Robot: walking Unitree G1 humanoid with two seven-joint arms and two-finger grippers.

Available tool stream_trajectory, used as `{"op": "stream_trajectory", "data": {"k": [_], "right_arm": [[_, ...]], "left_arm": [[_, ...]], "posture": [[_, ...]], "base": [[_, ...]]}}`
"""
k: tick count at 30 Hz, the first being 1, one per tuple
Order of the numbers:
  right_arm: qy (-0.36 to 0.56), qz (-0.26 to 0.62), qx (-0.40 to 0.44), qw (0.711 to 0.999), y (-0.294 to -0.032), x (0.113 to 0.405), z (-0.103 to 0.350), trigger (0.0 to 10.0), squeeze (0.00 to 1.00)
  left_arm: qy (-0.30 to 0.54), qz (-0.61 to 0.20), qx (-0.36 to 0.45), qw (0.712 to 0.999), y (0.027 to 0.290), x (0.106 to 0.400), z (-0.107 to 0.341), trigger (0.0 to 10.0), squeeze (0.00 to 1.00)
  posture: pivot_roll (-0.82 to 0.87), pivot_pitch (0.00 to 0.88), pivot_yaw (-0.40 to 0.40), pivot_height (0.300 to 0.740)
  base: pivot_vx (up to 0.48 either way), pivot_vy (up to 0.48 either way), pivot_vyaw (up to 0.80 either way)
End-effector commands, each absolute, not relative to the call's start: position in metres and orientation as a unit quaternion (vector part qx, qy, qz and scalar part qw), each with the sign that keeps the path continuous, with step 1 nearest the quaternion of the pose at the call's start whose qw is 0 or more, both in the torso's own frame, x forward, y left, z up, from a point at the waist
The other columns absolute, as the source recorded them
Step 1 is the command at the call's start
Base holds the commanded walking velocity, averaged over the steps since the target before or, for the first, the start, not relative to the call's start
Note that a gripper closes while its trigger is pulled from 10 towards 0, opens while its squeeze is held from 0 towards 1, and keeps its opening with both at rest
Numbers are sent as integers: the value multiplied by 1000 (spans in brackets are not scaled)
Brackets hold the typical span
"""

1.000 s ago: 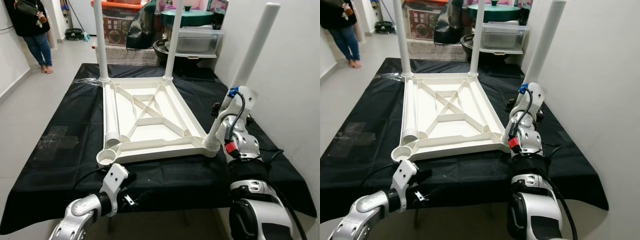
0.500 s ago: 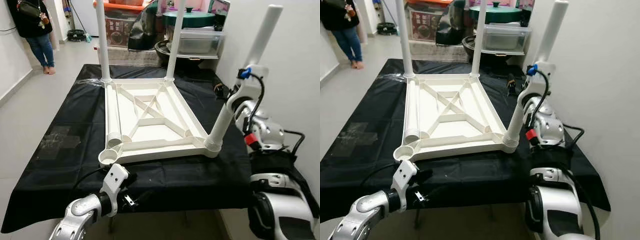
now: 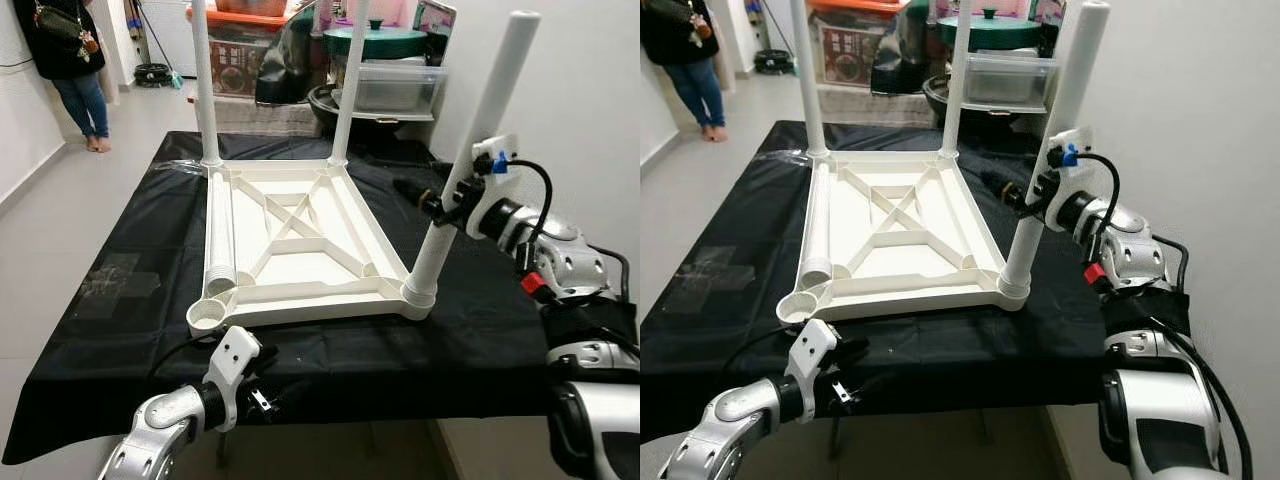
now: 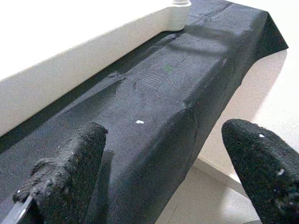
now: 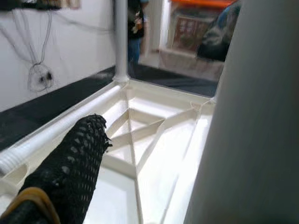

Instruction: Building children table

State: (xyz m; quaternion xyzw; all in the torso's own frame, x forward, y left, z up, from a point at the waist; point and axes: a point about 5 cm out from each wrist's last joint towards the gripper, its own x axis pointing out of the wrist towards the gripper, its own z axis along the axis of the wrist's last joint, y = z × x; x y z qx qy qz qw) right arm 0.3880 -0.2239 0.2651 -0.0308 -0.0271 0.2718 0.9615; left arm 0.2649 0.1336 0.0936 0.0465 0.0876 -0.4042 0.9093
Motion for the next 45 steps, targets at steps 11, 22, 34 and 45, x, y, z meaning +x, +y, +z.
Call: {"op": "stream_trajectory", "data": {"k": [11, 22, 34, 45], "right_arm": [[-13, 401, -15, 916, -217, 384, 261, 0, 0], [-2, 319, -22, 947, -220, 394, 249, 0, 0], [37, -89, 112, 989, -181, 380, 188, 0, 0], [54, -66, 79, 993, -163, 393, 211, 10000, 0]], "left_arm": [[101, -402, 52, 908, 138, 261, 89, 10000, 0], [102, -405, 49, 907, 135, 260, 88, 10000, 0], [101, -406, 44, 907, 134, 261, 88, 10000, 0], [96, -409, 39, 907, 130, 264, 91, 10000, 0]], "posture": [[86, 0, -128, 740], [79, 0, -125, 740], [58, 0, -105, 740], [47, 0, -111, 740]], "base": [[0, 0, 0], [0, 0, 0], [0, 0, 0], [0, 0, 0]]}}
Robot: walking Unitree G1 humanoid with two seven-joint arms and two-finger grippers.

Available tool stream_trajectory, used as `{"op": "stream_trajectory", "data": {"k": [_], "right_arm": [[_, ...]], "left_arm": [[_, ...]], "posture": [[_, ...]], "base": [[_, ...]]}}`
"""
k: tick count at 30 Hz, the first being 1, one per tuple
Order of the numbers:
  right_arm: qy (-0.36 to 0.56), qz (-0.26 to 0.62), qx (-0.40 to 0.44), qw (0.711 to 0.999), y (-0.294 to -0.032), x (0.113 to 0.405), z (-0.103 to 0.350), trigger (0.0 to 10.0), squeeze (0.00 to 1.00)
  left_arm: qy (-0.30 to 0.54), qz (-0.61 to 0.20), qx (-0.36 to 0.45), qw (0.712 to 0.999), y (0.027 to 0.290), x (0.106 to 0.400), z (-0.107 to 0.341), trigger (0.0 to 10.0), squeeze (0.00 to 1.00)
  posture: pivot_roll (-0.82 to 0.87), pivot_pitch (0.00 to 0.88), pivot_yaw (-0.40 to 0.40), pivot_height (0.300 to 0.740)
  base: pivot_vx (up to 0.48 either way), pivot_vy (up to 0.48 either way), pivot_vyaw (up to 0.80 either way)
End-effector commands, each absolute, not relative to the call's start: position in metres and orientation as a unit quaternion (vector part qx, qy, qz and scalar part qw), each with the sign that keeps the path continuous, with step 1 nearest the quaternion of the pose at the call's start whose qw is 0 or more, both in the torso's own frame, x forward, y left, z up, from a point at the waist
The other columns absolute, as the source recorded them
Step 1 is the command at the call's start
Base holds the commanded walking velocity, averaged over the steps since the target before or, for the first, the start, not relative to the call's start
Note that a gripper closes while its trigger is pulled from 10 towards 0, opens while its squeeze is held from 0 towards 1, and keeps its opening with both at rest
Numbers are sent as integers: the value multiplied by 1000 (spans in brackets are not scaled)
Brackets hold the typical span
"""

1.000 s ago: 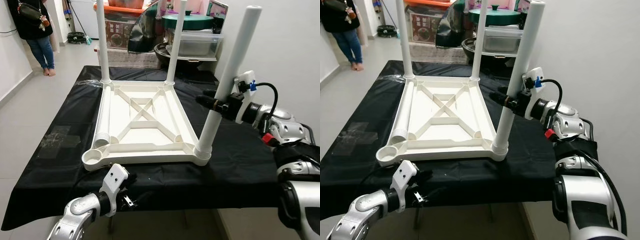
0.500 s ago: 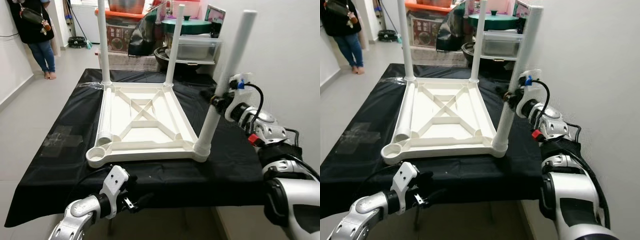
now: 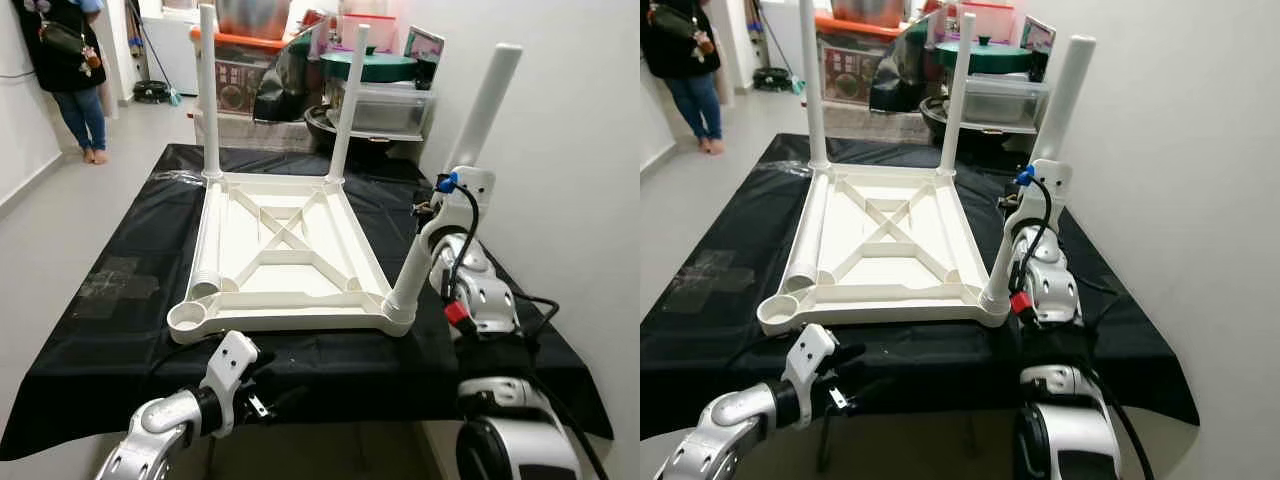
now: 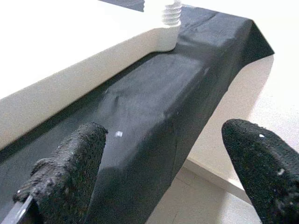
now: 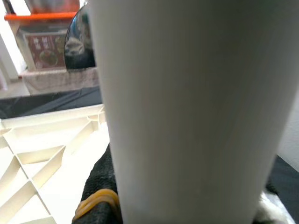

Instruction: Building children table

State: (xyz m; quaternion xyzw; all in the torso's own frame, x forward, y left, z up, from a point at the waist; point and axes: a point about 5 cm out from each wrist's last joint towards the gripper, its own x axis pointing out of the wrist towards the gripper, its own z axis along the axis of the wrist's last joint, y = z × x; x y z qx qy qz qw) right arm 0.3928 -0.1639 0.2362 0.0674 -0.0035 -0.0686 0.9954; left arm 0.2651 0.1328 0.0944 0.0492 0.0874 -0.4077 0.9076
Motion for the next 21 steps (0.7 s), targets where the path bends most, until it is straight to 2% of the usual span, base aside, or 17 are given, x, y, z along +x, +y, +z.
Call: {"op": "stream_trajectory", "data": {"k": [1, 2, 3, 4, 6, 7, 11, 12, 14, 15, 17, 21], "right_arm": [[54, -66, 79, 993, -163, 393, 211, 10000, 0], [47, -71, 75, 994, -169, 393, 214, 10000, 333], [47, -71, 75, 994, -169, 393, 214, 10000, 333], [44, -77, 75, 993, -173, 388, 215, 10000, 1000], [42, -75, 72, 994, -177, 385, 218, 10000, 1000], [41, -73, 70, 994, -179, 382, 219, 10000, 0], [17, -32, 56, 998, -187, 382, 231, 10000, 0], [0, 3, 64, 998, -193, 383, 237, 10000, 0], [-29, 84, 45, 995, -215, 383, 250, 10000, 0], [-29, 84, 45, 995, -215, 383, 250, 10000, 0], [-33, 165, 13, 986, -239, 378, 256, 10000, 0], [-20, 211, -6, 977, -252, 372, 256, 10000, 0]], "left_arm": [[96, -409, 39, 907, 130, 264, 91, 10000, 0], [96, -409, 38, 907, 130, 263, 90, 10000, 0], [96, -409, 38, 907, 130, 263, 90, 10000, 0], [97, -408, 37, 907, 130, 262, 90, 10000, 0], [97, -408, 36, 907, 131, 261, 90, 10000, 0], [98, -408, 36, 907, 131, 261, 90, 10000, 0], [98, -408, 36, 907, 131, 261, 90, 10000, 0], [98, -408, 36, 907, 131, 261, 90, 10000, 0], [96, -407, 37, 907, 132, 262, 91, 10000, 0], [96, -407, 37, 907, 132, 262, 91, 10000, 0], [96, -405, 37, 909, 133, 263, 92, 10000, 0], [97, -404, 37, 909, 134, 262, 90, 10000, 0]], "posture": [[47, 0, -111, 740], [47, 0, -113, 740], [47, 0, -113, 740], [48, 0, -114, 740], [46, 0, -112, 740], [45, 0, -111, 740], [45, 0, -112, 740], [45, 0, -112, 740], [58, 0, -120, 740], [58, 0, -120, 740], [57, 0, -120, 740], [52, 0, -114, 740]], "base": [[0, 0, 0], [0, 0, 0], [0, 0, 0], [0, 0, 0], [0, 0, 0], [0, 0, 0], [0, 0, 0], [0, 0, 0], [0, 0, 0], [0, 0, 0], [0, 0, 0], [0, 0, 0]]}}
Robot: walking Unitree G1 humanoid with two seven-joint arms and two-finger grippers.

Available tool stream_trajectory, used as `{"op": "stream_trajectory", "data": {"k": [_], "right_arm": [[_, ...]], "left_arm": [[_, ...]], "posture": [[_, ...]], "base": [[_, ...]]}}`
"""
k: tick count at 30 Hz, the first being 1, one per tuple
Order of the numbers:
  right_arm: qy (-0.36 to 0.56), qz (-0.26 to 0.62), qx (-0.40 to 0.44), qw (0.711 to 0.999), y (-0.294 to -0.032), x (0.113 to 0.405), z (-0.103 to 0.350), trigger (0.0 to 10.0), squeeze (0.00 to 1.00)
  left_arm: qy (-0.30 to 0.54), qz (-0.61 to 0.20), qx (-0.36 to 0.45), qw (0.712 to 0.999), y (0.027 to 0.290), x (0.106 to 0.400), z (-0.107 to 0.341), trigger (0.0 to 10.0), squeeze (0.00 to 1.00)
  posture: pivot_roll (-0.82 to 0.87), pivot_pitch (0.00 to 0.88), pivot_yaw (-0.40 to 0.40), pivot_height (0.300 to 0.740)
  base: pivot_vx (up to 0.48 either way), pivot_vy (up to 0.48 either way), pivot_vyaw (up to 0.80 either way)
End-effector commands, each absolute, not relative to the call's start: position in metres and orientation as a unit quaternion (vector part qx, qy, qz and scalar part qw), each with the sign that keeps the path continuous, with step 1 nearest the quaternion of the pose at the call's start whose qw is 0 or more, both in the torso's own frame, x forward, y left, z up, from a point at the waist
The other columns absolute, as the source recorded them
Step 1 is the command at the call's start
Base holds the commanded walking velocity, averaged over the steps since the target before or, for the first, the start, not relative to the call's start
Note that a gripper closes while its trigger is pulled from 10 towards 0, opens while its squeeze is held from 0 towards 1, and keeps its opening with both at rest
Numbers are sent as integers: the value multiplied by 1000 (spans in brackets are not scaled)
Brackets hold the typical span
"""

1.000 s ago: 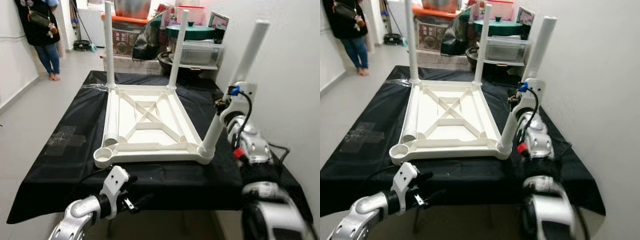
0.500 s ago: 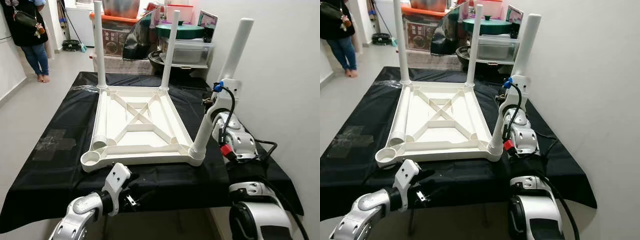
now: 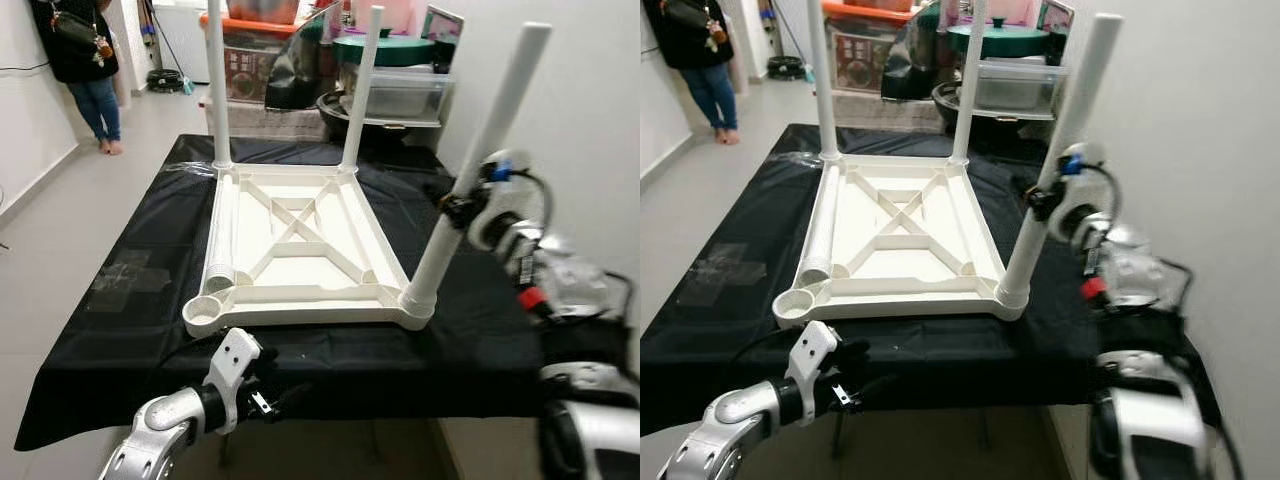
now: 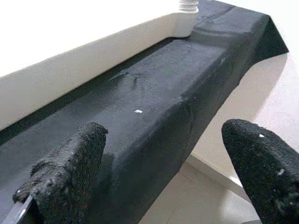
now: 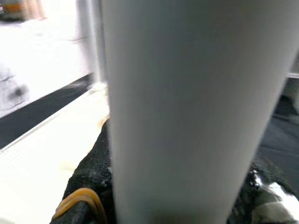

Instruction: Building children table

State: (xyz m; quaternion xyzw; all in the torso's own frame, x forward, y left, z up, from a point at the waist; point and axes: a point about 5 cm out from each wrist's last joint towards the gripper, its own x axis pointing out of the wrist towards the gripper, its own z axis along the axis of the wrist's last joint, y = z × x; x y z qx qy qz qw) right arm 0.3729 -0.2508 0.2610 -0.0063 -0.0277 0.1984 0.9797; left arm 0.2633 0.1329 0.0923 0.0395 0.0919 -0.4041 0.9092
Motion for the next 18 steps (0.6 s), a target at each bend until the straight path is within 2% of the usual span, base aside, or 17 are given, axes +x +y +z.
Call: {"op": "stream_trajectory", "data": {"k": [1, 2, 3, 13, 14, 15, 16, 17, 18], "right_arm": [[-10, 216, -12, 976, -255, 372, 253, 5294, 0], [-10, 216, -12, 976, -255, 372, 253, 5294, 0], [5, 214, -7, 977, -257, 373, 248, 0, 0], [27, 206, -4, 978, -247, 379, 234, 0, 0], [35, 153, 3, 988, -250, 383, 231, 0, 0], [35, 153, 3, 988, -250, 383, 231, 0, 0], [39, 35, 28, 998, -257, 385, 224, 0, 0], [39, 35, 28, 998, -257, 385, 224, 0, 0], [46, -53, 51, 996, -254, 382, 212, 0, 0]], "left_arm": [[98, -405, 37, 908, 133, 262, 90, 10000, 0], [98, -405, 37, 908, 133, 262, 90, 10000, 0], [97, -407, 37, 907, 131, 263, 90, 10000, 0], [93, -409, 41, 907, 132, 266, 94, 10000, 0], [93, -409, 42, 907, 134, 266, 94, 10000, 0], [93, -409, 42, 907, 134, 266, 94, 10000, 0], [94, -409, 42, 907, 134, 265, 93, 10000, 0], [94, -409, 42, 907, 134, 265, 93, 10000, 0], [94, -409, 42, 907, 134, 265, 93, 10000, 0]], "posture": [[53, 0, -112, 740], [53, 0, -112, 740], [57, 0, -113, 740], [70, 0, -113, 740], [65, 0, -111, 740], [65, 0, -111, 740], [69, 0, -110, 740], [69, 0, -110, 740], [69, 0, -109, 740]], "base": [[0, 0, 0], [0, 0, 0], [0, 0, 0], [0, 0, 0], [0, 0, 0], [0, 0, 0], [0, 0, 0], [0, 0, 0], [0, 0, 0]]}}
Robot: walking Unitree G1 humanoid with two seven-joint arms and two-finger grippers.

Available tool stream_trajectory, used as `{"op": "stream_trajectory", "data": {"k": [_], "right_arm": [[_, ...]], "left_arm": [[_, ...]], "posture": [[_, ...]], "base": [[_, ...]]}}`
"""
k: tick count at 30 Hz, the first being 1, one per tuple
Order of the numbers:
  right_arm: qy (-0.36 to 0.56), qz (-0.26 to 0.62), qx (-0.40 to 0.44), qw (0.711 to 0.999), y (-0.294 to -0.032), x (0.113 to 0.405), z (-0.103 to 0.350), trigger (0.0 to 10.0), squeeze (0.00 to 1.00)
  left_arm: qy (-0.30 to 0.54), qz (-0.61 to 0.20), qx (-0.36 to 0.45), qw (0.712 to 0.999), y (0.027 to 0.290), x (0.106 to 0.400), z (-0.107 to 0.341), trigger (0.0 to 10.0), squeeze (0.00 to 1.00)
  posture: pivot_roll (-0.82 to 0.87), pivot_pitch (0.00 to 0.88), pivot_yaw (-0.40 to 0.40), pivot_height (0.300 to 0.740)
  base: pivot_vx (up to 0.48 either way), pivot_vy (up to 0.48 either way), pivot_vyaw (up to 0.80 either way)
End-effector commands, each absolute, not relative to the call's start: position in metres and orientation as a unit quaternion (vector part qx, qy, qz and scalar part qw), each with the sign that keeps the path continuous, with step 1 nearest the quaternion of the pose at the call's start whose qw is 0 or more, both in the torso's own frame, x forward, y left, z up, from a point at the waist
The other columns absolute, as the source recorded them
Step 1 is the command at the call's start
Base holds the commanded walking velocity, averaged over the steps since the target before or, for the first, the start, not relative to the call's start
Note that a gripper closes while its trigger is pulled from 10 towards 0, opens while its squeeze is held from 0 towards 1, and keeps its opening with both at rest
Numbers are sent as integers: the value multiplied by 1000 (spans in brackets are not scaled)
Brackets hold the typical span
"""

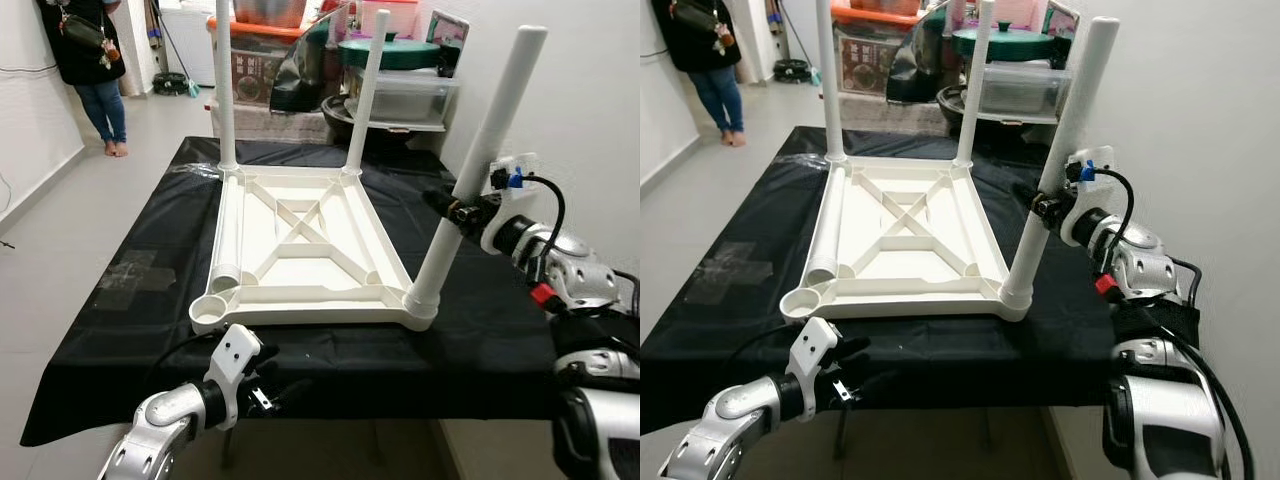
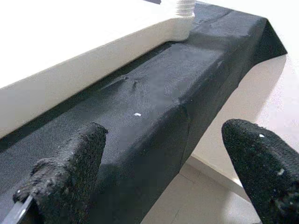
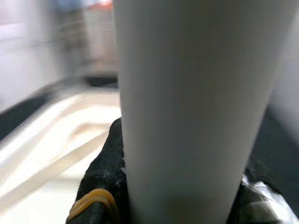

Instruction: Building children table

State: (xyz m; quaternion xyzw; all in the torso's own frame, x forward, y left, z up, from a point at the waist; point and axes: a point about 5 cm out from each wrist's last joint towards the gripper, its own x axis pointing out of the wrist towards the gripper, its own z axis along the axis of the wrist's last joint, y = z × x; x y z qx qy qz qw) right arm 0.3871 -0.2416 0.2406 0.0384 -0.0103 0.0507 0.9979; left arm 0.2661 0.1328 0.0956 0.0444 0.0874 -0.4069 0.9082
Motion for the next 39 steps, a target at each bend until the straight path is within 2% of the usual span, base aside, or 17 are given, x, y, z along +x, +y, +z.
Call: {"op": "stream_trajectory", "data": {"k": [1, 3, 7, 10, 11, 18, 19, 20, 21, 22, 26, 27, 33, 34, 35, 36, 39], "right_arm": [[46, -53, 51, 996, -254, 382, 212, 0, 0], [52, -109, 66, 991, -251, 377, 204, 0, 0], [66, -114, 72, 989, -193, 360, 182, 0, 0], [73, -99, 71, 990, -191, 365, 186, 0, 0], [78, -80, 74, 991, -190, 369, 189, 10000, 0], [53, -58, 57, 995, -199, 376, 206, 10000, 0], [38, -45, 67, 996, -205, 377, 214, 10000, 1000], [23, -11, 74, 997, -209, 378, 223, 10000, 922], [23, -11, 74, 997, -209, 378, 223, 10000, 922], [10, 23, 79, 997, -211, 379, 230, 10000, 0], [-27, 119, 58, 991, -215, 373, 244, 10000, 0], [-34, 202, 29, 978, -216, 366, 246, 10000, 0], [-8, 334, -8, 943, -217, 353, 239, 10000, 0], [2, 356, -12, 934, -219, 352, 236, 4824, 0], [2, 356, -12, 934, -219, 352, 236, 4824, 0], [7, 361, -12, 932, -220, 353, 234, 0, 0], [12, 327, -13, 945, -223, 360, 229, 0, 0]], "left_arm": [[94, -409, 42, 907, 134, 265, 93, 10000, 0], [95, -409, 42, 907, 134, 264, 93, 10000, 0], [95, -413, 44, 905, 134, 265, 94, 10000, 0], [96, -412, 45, 905, 134, 265, 94, 10000, 0], [96, -412, 44, 905, 134, 266, 94, 10000, 0], [96, -412, 42, 905, 133, 265, 93, 10000, 0], [97, -413, 40, 905, 132, 265, 92, 10000, 0], [97, -413, 39, 905, 132, 264, 92, 10000, 0], [97, -413, 39, 905, 132, 264, 92, 10000, 0], [97, -414, 38, 904, 131, 264, 92, 10000, 0], [98, -413, 38, 905, 132, 264, 92, 10000, 0], [97, -413, 39, 905, 133, 265, 92, 10000, 0], [97, -413, 39, 905, 133, 265, 92, 10000, 0], [97, -414, 39, 904, 132, 266, 92, 10000, 0], [97, -414, 39, 904, 132, 266, 92, 10000, 0], [97, -415, 39, 904, 132, 266, 92, 10000, 0], [96, -415, 40, 904, 132, 267, 93, 10000, 0]], "posture": [[69, 0, -109, 740], [69, 0, -108, 740], [74, 0, -104, 740], [74, 0, -106, 740], [72, 0, -108, 740], [64, 0, -109, 740], [65, 0, -110, 740], [64, 0, -111, 740], [64, 0, -111, 740], [64, 0, -111, 740], [63, 0, -113, 740], [64, 0, -113, 740], [60, 0, -109, 740], [61, 0, -110, 740], [61, 0, -110, 740], [61, 0, -110, 740], [64, 0, -111, 740]], "base": [[0, 0, 0], [0, 0, 0], [0, 0, 0], [0, 0, 0], [0, 0, 0], [0, 0, 0], [0, 0, 0], [0, 0, 0], [0, 0, 0], [0, 0, 0], [0, 0, 0], [0, 0, 0], [0, 0, 0], [0, 0, 0], [0, 0, 0], [0, 0, 0], [0, 0, 0]]}}
